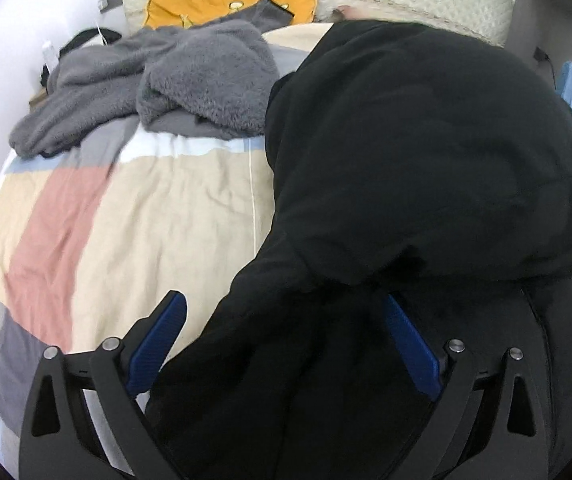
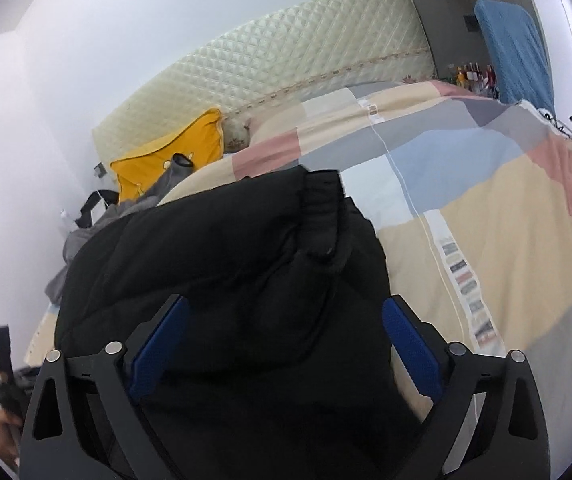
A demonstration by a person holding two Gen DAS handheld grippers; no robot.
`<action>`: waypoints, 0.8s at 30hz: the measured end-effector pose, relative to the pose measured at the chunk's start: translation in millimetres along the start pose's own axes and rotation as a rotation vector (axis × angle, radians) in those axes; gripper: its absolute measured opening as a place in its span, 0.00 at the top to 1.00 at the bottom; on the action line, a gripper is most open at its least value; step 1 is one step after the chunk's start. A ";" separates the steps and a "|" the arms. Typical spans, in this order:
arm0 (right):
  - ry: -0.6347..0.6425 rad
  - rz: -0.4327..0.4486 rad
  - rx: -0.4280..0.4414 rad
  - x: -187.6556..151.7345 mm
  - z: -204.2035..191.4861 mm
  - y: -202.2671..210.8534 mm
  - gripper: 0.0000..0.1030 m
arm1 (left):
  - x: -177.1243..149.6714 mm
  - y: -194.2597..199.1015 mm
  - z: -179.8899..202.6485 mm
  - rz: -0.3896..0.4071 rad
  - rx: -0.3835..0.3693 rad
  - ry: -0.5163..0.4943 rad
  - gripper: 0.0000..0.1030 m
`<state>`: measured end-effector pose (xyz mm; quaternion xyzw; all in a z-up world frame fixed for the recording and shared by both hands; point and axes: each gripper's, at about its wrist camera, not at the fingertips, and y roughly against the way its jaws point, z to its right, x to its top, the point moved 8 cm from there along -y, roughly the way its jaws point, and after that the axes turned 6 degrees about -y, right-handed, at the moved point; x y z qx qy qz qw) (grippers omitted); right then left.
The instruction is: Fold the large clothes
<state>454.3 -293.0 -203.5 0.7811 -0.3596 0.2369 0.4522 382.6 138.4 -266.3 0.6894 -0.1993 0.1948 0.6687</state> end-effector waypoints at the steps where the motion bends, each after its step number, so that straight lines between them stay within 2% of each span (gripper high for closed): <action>1: -0.012 -0.011 0.005 1.0 3.5 -5.1 0.10 | 0.5 -5.3 -0.9 -0.007 -0.006 0.010 0.05; 5: -0.019 -0.053 0.031 -2.9 9.5 -24.6 0.23 | 8.3 -14.3 -3.6 0.014 0.012 0.024 0.05; 7: -0.002 -0.054 0.041 -5.3 7.2 -28.2 0.35 | 13.7 -15.5 -6.8 0.041 0.028 0.037 0.05; 9: 0.016 -0.047 0.050 -5.5 3.8 -29.4 0.65 | 18.8 -13.8 -9.1 0.073 0.043 0.049 0.05; 11: 0.027 -0.041 0.053 -3.2 -1.4 -27.1 0.75 | 22.6 -10.2 -11.8 0.104 0.043 0.074 0.05; 12: 0.074 -0.032 0.030 -2.1 -9.4 -23.9 0.80 | 25.0 -8.3 -15.3 0.123 0.039 0.092 0.05; 14: 0.190 -0.005 0.019 -1.6 -33.9 -14.3 0.83 | 30.8 -3.5 -22.3 0.163 0.050 0.120 0.05; 16: 0.169 0.011 0.098 0.8 -56.2 -0.6 0.84 | 39.5 3.4 -31.9 0.209 0.106 0.138 0.05; 18: 0.178 0.036 0.127 3.4 -71.6 11.1 0.85 | 43.8 5.5 -43.5 0.226 0.123 0.181 0.05; 22: 0.196 0.085 0.165 6.0 -88.9 31.5 0.85 | 40.1 1.2 -68.4 0.215 0.074 0.298 0.05; 24: 0.207 0.104 0.134 4.8 -88.3 34.9 0.86 | 37.9 -0.8 -74.9 0.203 0.048 0.332 0.05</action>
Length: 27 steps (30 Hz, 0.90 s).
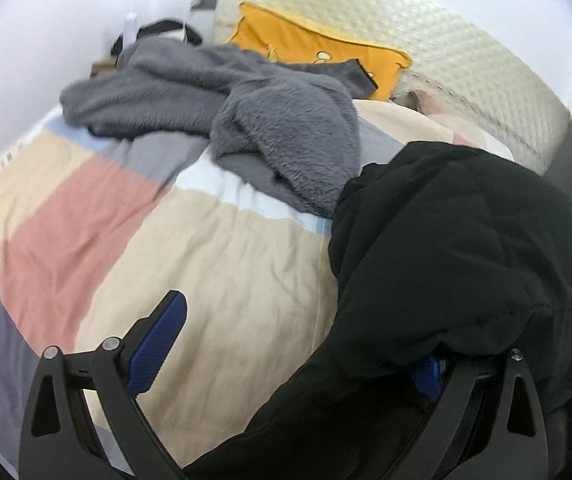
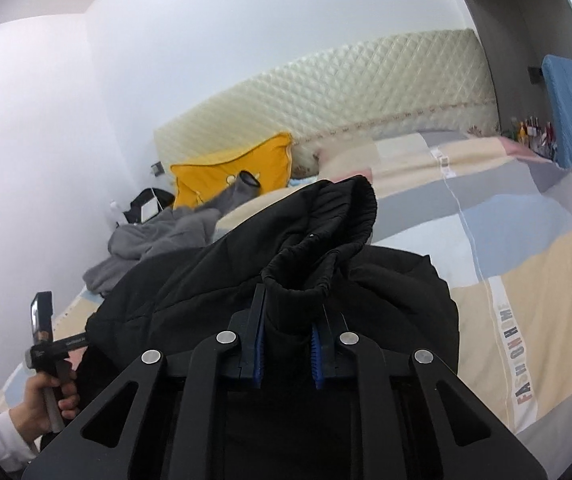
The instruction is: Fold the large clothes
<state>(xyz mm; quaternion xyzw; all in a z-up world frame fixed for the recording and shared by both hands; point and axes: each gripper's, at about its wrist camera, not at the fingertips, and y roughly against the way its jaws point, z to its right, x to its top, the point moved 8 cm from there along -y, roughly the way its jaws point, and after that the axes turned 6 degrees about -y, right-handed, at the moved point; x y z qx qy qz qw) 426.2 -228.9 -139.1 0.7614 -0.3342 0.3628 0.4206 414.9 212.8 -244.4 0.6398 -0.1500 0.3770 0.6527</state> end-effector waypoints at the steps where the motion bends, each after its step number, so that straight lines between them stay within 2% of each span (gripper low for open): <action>1: 0.005 0.007 -0.012 -0.4 0.0 0.3 0.86 | -0.9 1.2 0.2 -0.001 -0.005 0.008 0.05; 5: 0.007 0.023 -0.074 -7.2 8.9 -0.5 0.86 | -0.6 6.3 3.6 0.015 0.004 -0.006 0.05; 9: -0.022 -0.001 -0.134 -12.5 26.3 -12.4 0.86 | -1.0 9.1 7.9 0.027 0.007 -0.026 0.05; 12: 0.039 -0.021 -0.186 -20.1 29.9 -20.1 0.86 | -0.4 11.8 9.9 0.039 0.021 -0.058 0.05; 19: -0.033 -0.096 -0.184 -38.0 50.9 -35.2 0.86 | 0.2 11.7 13.1 0.057 0.037 -0.089 0.05; 27: 0.012 -0.175 -0.263 -59.6 56.9 -60.4 0.83 | -3.4 4.4 16.2 0.037 0.034 -0.099 0.05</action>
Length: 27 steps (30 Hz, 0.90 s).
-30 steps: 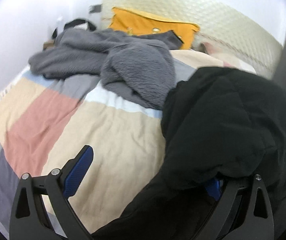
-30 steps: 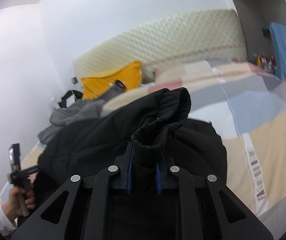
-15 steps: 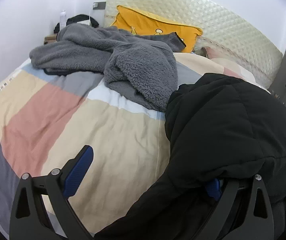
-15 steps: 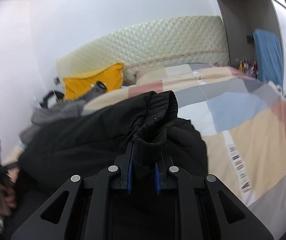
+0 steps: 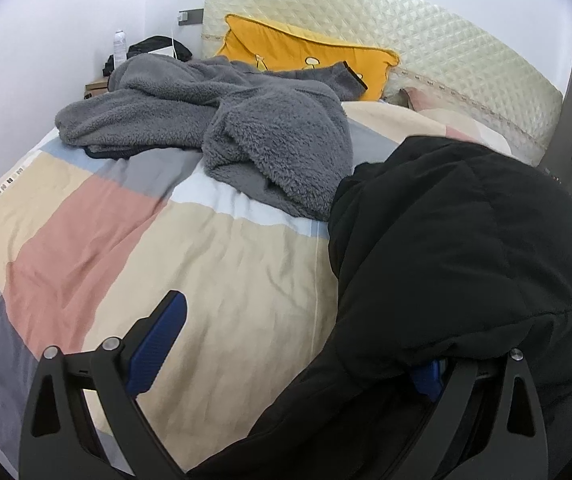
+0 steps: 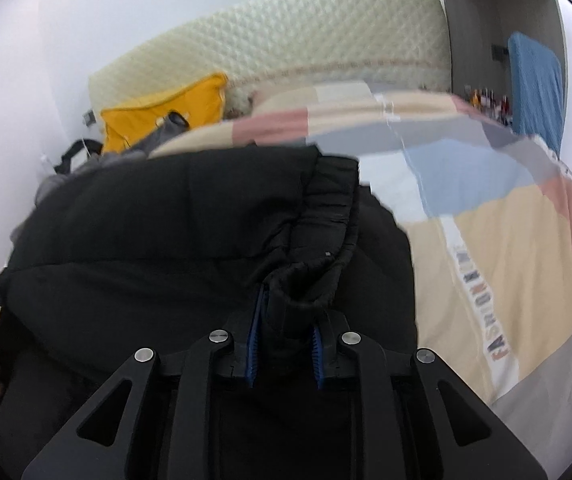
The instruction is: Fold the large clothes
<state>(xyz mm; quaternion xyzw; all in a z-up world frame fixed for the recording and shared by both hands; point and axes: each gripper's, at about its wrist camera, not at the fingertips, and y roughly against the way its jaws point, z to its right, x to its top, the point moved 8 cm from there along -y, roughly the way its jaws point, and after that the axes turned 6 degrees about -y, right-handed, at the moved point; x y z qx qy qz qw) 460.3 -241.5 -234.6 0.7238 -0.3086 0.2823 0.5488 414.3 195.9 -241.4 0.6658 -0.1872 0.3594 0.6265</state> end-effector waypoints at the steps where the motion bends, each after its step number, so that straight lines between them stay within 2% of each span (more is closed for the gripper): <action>1: 0.012 0.002 -0.008 -1.2 0.0 -2.1 0.83 | -0.8 -0.8 0.9 -0.002 0.000 -0.004 0.05; 5: 0.016 0.003 -0.020 -1.2 0.3 -1.2 0.82 | -1.4 -1.0 3.9 -0.011 -0.015 -0.016 0.05; 7: 0.019 -0.003 -0.032 -1.7 -1.1 3.8 0.75 | -2.6 1.0 4.2 -0.019 -0.026 -0.022 0.05; 10: 0.035 -0.004 -0.053 -5.6 -2.4 15.9 0.54 | -1.6 11.9 4.1 -0.021 -0.003 -0.055 0.05; 11: 0.025 0.009 -0.048 -6.9 -2.6 24.0 0.40 | -2.0 15.6 4.2 -0.029 -0.006 -0.060 0.05; 12: 0.014 0.022 -0.039 -7.3 -3.6 30.4 0.34 | -2.4 21.5 4.9 -0.038 -0.017 -0.065 0.05; 15: -0.017 0.053 -0.006 -8.7 -12.0 54.5 0.34 | -1.8 40.8 6.9 -0.036 -0.020 -0.088 0.05; 18: -0.025 0.097 0.031 -8.7 -27.5 84.8 0.34 | 0.9 67.1 10.7 0.010 -0.016 -0.070 0.05; 22: 0.029 0.159 0.049 -6.2 -50.4 133.0 0.34 | 4.8 109.0 24.5 0.067 -0.086 -0.026 0.05; 27: -0.008 0.245 0.095 -1.5 -56.9 209.9 0.34 | 3.2 166.7 48.2 0.121 -0.132 -0.072 0.05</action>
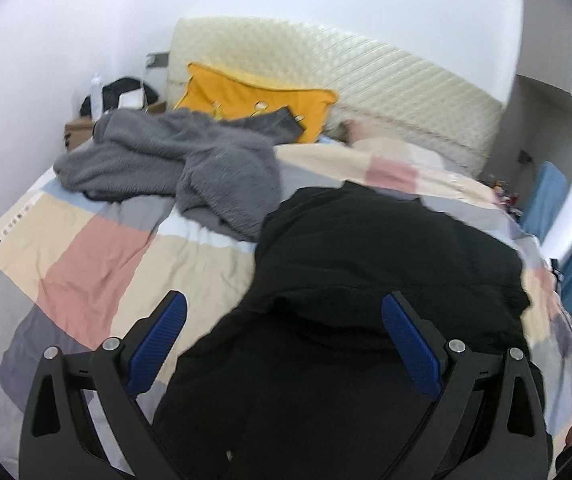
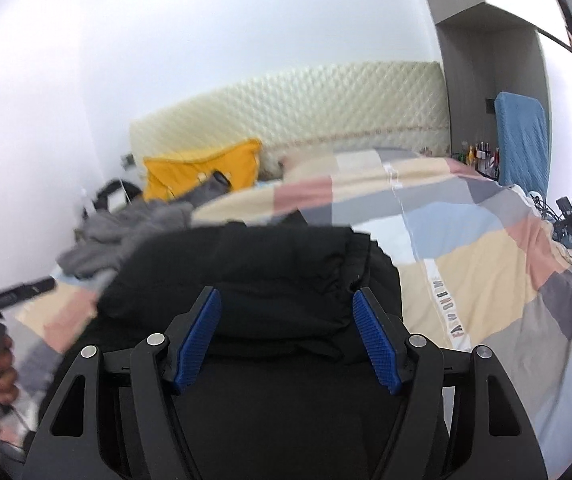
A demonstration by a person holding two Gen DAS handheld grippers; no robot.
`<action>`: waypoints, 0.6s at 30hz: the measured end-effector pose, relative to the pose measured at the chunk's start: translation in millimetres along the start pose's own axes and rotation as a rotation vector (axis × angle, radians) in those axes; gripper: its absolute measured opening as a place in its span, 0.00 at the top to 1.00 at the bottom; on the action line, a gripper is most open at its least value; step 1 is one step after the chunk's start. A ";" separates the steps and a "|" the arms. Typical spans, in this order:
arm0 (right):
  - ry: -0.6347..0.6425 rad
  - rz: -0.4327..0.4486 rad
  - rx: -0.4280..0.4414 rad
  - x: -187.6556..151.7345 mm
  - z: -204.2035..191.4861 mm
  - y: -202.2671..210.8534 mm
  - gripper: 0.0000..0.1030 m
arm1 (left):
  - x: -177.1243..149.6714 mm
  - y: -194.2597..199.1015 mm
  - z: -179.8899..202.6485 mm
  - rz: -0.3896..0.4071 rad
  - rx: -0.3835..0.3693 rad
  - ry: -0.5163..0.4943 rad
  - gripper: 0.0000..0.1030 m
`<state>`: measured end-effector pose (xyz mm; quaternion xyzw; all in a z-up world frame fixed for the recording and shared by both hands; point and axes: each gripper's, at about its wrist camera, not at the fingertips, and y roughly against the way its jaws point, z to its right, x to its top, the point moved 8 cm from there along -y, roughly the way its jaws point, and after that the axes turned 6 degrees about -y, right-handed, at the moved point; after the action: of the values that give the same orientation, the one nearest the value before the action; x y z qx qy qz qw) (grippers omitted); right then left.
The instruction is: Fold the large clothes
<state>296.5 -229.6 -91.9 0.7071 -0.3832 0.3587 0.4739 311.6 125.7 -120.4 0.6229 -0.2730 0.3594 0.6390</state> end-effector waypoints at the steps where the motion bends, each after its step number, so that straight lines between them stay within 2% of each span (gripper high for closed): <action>1: -0.001 0.016 0.003 6.4 -3.0 12.5 0.34 | 2.5 12.7 6.4 0.005 -0.006 -0.016 0.05; 5: 0.029 0.088 0.001 36.6 -15.7 73.0 0.34 | 20.4 66.8 16.1 0.064 0.001 -0.028 0.05; 9: 0.048 0.138 -0.015 61.3 -30.7 131.7 0.30 | 46.3 139.4 21.7 0.161 -0.078 -0.014 0.05; 13: 0.076 0.200 0.007 78.6 -52.0 188.0 0.30 | 63.9 204.6 28.0 0.233 -0.101 -0.049 0.05; 18: 0.096 0.235 0.004 90.9 -56.4 236.7 0.29 | 77.2 257.4 17.6 0.219 -0.113 -0.043 0.05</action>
<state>120.5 -255.5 97.3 0.6403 -0.4394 0.4462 0.4449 153.4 108.7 96.8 0.5598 -0.3730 0.3976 0.6240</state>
